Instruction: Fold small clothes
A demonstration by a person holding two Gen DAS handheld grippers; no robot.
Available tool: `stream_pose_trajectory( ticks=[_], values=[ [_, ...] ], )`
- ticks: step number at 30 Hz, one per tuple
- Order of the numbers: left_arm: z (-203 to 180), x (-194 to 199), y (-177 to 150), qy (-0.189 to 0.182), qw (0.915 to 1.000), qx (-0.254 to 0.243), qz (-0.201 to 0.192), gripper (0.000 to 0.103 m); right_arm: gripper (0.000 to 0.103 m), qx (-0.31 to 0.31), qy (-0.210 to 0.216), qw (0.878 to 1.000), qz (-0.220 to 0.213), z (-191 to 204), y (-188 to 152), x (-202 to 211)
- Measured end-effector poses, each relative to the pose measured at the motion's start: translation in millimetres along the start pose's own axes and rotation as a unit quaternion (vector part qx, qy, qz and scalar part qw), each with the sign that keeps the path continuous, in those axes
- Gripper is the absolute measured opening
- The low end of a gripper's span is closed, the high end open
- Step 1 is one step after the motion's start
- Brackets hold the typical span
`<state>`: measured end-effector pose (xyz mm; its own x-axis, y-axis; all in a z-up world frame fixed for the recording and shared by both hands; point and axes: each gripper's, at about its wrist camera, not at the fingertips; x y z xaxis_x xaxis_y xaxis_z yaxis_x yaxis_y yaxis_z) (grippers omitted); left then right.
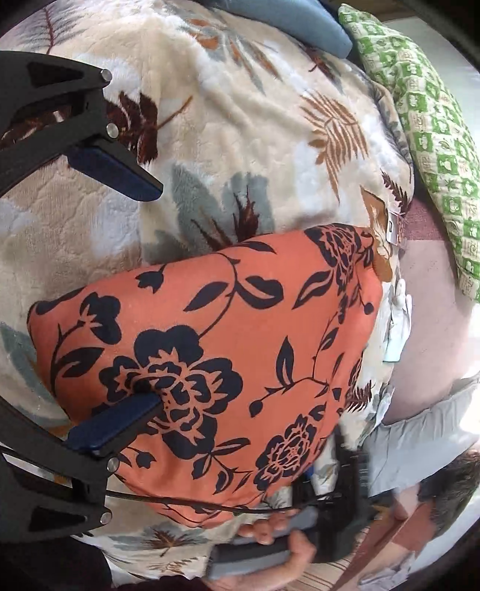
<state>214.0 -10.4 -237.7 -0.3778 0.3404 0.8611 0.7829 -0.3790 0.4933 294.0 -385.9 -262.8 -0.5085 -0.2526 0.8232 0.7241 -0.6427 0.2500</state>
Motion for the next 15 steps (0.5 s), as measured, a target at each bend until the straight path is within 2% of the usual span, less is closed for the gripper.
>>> stream_pose_trajectory(
  ticks=[1, 3, 5, 7, 10, 13, 15],
  values=[
    [2.3, 0.3, 0.5, -0.005, 1.0, 0.005, -0.001, 0.103, 0.058, -0.016, -0.003, 1.0, -0.001, -13.4, -0.8, 0.5],
    [5.4, 1.7, 0.9, -0.011, 0.9998, 0.012, -0.009, 0.103, 0.058, -0.039, 0.052, 0.998, -0.018, -24.4, -5.7, 12.4],
    [5.8, 6.2, 2.7, -0.006, 0.9994, 0.016, -0.03, 0.103, 0.058, -0.024, 0.079, 0.995, -0.055, -18.6, -12.5, 34.2],
    [4.2, 17.8, 4.5, 0.0, 0.9981, 0.011, -0.06, 0.103, 0.058, 0.004, 0.121, 0.99, -0.071, -6.8, -24.1, 52.9],
    [2.2, 22.7, 6.1, -0.002, 0.9972, 0.006, -0.075, 0.103, 0.058, 0.04, 0.153, 0.986, -0.053, 6.1, -50.7, 65.8],
    [0.8, 4.2, 6.3, 0.024, 0.9991, -0.005, -0.034, 0.103, 0.058, 0.058, 0.165, 0.985, -0.003, 12.8, -87.3, 53.6],
    [4.1, -3.7, 6.1, 0.014, 0.9997, 0.008, -0.016, 0.103, 0.058, 0.057, 0.163, 0.985, 0.01, 5.1, -109.4, 47.5]
  ],
)
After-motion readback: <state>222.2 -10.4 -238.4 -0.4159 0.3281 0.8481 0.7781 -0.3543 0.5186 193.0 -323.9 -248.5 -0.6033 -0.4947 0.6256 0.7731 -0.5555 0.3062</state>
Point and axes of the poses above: each gripper's, at about its wrist camera, not at the fingertips, and x roughly against the way its jaws point, z to its left, y to its top, and after that the axes turned 3 degrees about -x, right-handed
